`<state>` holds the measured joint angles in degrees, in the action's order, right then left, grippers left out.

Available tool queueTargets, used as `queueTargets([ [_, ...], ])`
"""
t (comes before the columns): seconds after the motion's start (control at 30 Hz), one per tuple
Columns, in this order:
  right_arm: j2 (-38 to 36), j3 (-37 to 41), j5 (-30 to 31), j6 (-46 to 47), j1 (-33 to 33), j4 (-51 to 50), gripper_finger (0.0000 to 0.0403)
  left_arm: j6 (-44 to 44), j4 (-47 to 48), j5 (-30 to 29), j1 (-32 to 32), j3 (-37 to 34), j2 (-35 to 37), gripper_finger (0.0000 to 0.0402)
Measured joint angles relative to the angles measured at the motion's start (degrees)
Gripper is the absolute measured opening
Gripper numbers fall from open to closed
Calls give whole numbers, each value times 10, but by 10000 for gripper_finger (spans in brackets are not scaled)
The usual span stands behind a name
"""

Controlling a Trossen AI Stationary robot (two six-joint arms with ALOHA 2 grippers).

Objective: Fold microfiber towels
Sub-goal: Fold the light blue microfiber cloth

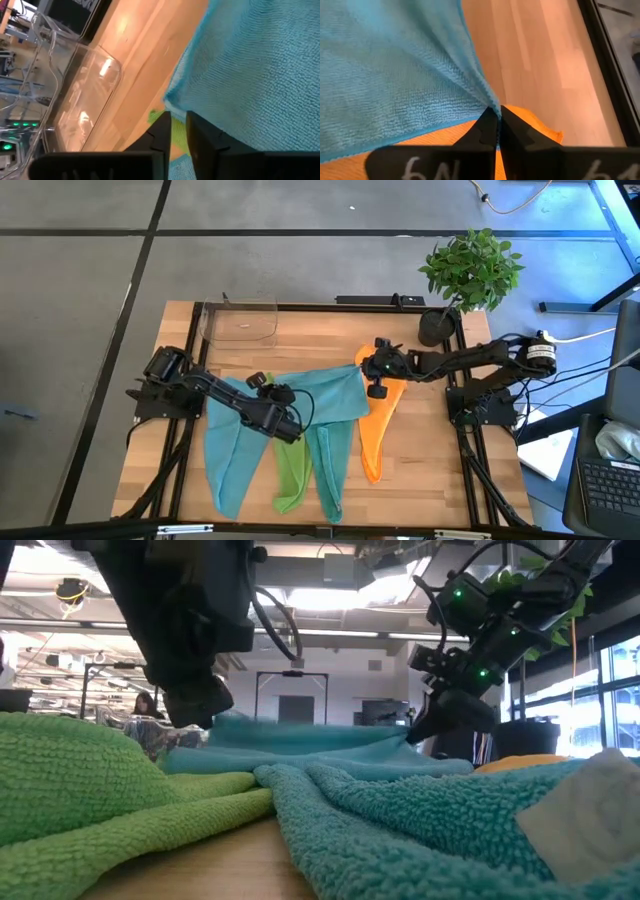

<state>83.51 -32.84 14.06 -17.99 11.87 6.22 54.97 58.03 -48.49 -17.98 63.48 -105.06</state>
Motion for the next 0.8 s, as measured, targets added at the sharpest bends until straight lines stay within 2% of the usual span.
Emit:
queueTargets([
  [0.17, 0, 0, 0, 14, 0, 5, 41, 17, -8, -20, 1, 0, 0, 85],
  [0.4, 0, 0, 9, 29, 0, 38, 75, 39, 35, -42, -7, 0, 0, 88],
  [0.63, 0, 0, 38, 27, 0, 42, 78, 108, 89, -54, -36, 0, 0, 85],
  [0.8, 0, 0, 42, 26, 0, 41, 78, 113, 90, -115, -44, 0, 0, 87],
])
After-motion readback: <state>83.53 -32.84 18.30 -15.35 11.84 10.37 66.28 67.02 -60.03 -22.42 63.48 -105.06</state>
